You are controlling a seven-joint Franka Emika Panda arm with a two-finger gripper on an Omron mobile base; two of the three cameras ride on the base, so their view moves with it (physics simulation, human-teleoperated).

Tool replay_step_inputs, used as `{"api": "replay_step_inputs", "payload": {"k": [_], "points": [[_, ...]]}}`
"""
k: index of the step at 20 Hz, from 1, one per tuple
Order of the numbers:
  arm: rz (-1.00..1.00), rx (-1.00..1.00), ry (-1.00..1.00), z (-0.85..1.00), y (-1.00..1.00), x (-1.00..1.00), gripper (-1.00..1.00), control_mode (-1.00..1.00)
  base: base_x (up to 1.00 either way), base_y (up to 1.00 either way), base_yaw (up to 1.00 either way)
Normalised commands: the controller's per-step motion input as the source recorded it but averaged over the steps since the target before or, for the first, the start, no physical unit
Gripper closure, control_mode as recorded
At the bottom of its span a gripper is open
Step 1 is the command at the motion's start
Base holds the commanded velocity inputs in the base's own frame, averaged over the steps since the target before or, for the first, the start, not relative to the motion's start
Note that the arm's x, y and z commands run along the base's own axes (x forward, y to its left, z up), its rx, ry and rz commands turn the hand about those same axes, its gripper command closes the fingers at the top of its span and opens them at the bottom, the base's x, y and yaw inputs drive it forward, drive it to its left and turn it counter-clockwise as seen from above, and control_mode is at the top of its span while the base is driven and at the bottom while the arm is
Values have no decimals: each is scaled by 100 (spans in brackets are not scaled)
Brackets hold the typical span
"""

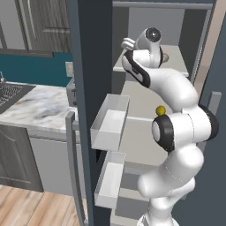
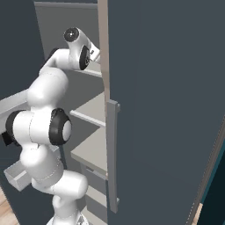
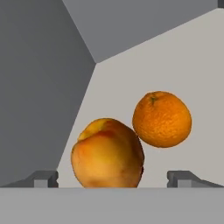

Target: Take the lemon and peach from the second highest rack and move them to the highest rack where the tangerine and mushroom are located, to maximize freezer space. Close the freezer door after rearranging.

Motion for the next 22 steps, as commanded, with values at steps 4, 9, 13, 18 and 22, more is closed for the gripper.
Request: {"api": "replay_step_inputs", "payload": {"k": [4,9,13,18,22], "points": [[0,0,0,0,0,-37,-100,-100,0,0,0],[0,0,0,0,1,-52,-100,-100,0,0,0],[0,0,0,0,2,-65,-100,-100,0,0,0],[0,0,0,0,0,-77,-100,-100,0,0,0],[0,0,0,0,0,-82,-100,-100,0,0,0]]}}
